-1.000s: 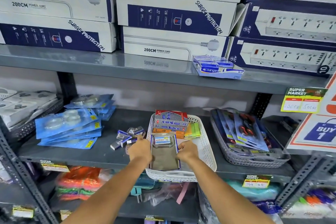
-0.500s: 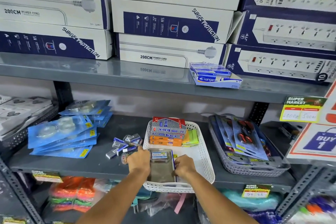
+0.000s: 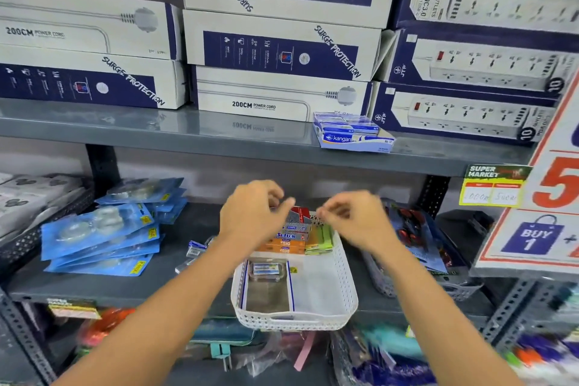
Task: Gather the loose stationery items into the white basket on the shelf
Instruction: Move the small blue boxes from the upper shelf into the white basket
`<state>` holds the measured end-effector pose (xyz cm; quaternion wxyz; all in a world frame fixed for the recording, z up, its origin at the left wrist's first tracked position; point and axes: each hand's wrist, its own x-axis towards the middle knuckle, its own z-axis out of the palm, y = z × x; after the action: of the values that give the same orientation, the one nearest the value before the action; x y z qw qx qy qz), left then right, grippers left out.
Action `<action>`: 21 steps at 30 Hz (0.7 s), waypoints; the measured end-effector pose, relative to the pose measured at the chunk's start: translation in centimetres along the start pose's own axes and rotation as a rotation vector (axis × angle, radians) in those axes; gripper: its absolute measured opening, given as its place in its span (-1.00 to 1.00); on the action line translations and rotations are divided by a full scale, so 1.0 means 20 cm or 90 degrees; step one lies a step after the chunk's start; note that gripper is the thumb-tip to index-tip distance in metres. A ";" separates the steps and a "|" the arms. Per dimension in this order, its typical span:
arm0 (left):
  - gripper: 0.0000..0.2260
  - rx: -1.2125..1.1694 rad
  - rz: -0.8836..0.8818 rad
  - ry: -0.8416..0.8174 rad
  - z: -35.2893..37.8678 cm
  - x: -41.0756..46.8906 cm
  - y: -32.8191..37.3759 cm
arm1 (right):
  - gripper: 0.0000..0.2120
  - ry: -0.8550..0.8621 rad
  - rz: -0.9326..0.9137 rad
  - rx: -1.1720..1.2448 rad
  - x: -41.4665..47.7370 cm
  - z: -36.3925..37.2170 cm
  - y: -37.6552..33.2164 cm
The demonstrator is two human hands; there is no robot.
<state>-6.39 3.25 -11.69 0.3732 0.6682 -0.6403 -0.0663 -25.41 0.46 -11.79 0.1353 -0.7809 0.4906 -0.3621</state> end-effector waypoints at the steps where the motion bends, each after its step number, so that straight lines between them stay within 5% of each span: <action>1: -0.87 -0.067 0.023 0.030 -0.05 0.02 0.06 | -0.91 0.083 -0.011 0.032 0.00 -0.08 -0.03; 5: -0.90 -0.301 0.095 0.104 -0.14 0.15 0.25 | -0.83 0.331 -0.024 0.197 0.03 -0.36 -0.13; 8: -0.84 -0.406 0.097 0.130 -0.13 0.29 0.37 | -0.80 0.447 -0.028 0.087 0.14 -0.51 -0.15; 15: -0.67 -0.251 -0.054 -0.034 -0.06 0.48 0.47 | -0.70 0.159 0.264 0.103 0.42 -0.53 -0.06; 21: -0.84 -0.291 -0.091 -0.101 -0.09 0.50 0.49 | -0.83 0.148 0.311 0.173 0.45 -0.49 -0.05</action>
<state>-11.51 -4.07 -0.81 0.4576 0.6027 -0.5870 -0.2878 -29.28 -5.31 -0.46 0.2644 -0.5677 0.6232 -0.4684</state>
